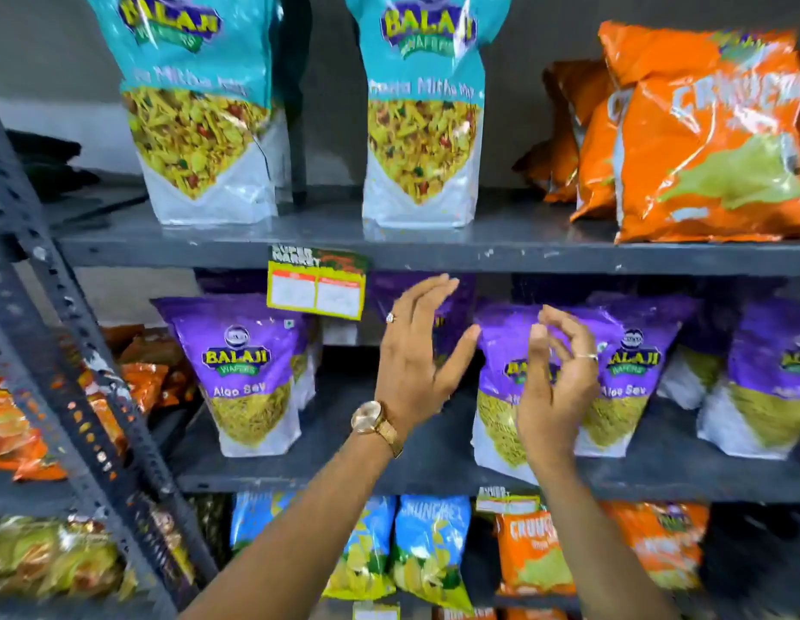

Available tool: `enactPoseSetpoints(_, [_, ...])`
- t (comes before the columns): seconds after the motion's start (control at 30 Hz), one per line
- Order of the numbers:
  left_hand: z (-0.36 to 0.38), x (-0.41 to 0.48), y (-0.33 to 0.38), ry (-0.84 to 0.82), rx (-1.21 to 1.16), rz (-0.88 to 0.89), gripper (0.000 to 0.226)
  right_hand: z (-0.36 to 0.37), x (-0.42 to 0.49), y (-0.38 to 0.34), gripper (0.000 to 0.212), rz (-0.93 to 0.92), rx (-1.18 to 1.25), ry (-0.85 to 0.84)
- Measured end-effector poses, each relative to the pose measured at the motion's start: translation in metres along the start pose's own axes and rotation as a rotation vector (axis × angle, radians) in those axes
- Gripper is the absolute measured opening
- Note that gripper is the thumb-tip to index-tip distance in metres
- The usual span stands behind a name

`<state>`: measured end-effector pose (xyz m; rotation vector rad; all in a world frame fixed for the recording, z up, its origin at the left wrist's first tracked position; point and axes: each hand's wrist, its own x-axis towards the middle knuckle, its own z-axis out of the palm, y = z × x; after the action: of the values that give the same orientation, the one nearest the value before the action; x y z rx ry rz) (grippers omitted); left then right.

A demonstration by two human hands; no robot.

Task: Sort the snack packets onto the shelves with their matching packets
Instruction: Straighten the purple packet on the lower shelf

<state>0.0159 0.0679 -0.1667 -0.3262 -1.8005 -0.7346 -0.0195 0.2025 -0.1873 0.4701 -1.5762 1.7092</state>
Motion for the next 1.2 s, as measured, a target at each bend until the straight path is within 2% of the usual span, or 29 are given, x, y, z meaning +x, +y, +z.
enactPoseSetpoints(0.07, [0.022,-0.035,-0.013,-0.041,-0.085,-0.202,0.045,-0.019,-0.023,0.032,0.022,0.095,-0.044,0.078])
enactPoseSetpoints(0.1, [0.033,-0.052,-0.018,-0.072,-0.122,-0.324,0.046,-0.028,-0.035,0.049,0.031,0.157,-0.087,0.107])
enactPoseSetpoints(0.2, [0.063,-0.094,-0.036,-0.256,-0.261,-0.672,0.059,-0.051,-0.065,0.087,0.086,0.317,-0.248,0.038])
enactPoseSetpoints(0.27, [0.081,-0.111,-0.044,-0.413,-0.366,-0.912,0.098,-0.062,-0.074,0.109,0.116,0.466,-0.31,-0.012])
enactPoseSetpoints(0.3, [0.089,-0.117,-0.049,-0.476,-0.394,-0.994,0.12,-0.067,-0.078,0.122,0.126,0.565,-0.33,-0.028])
enactPoseSetpoints(0.33, [0.098,-0.124,-0.056,-0.531,-0.392,-1.042,0.132,-0.069,-0.079,0.131,0.128,0.654,-0.329,-0.05])
enactPoseSetpoints(0.4, [0.111,-0.133,-0.066,-0.603,-0.379,-1.069,0.125,-0.07,-0.082,0.146,0.109,0.749,-0.206,-0.114])
enactPoseSetpoints(0.47, [0.117,-0.136,-0.071,-0.613,-0.386,-1.078,0.097,-0.07,-0.082,0.157,0.077,0.725,-0.131,-0.148])
enactPoseSetpoints(0.5, [0.117,-0.136,-0.071,-0.604,-0.391,-1.078,0.08,-0.071,-0.082,0.161,0.068,0.707,-0.128,-0.156])
enactPoseSetpoints(0.57, [0.112,-0.138,-0.067,-0.541,-0.418,-1.039,0.039,-0.068,-0.081,0.164,0.064,0.698,-0.117,-0.164])
enactPoseSetpoints(0.6, [0.109,-0.14,-0.068,-0.5,-0.417,-1.022,0.032,-0.064,-0.081,0.164,0.065,0.703,-0.113,-0.171])
enactPoseSetpoints(0.67, [0.098,-0.146,-0.07,-0.436,-0.404,-1.01,0.041,-0.054,-0.084,0.161,0.064,0.723,-0.088,-0.204])
enactPoseSetpoints(0.8, [0.074,-0.164,-0.083,-0.267,-0.37,-1.035,0.074,-0.022,-0.097,0.153,0.07,0.726,-0.063,-0.282])
enactPoseSetpoints(0.93, [0.048,-0.168,-0.104,-0.155,-0.325,-1.044,0.068,0.008,-0.113,0.153,0.074,0.742,-0.052,-0.357])
enactPoseSetpoints(1.07, [0.034,-0.162,-0.122,-0.152,-0.278,-1.054,0.052,0.028,-0.117,0.156,0.071,0.736,-0.062,-0.384])
enactPoseSetpoints(1.2, [0.031,-0.158,-0.124,-0.139,-0.25,-1.054,0.052,0.036,-0.113,0.163,0.073,0.729,-0.076,-0.421])
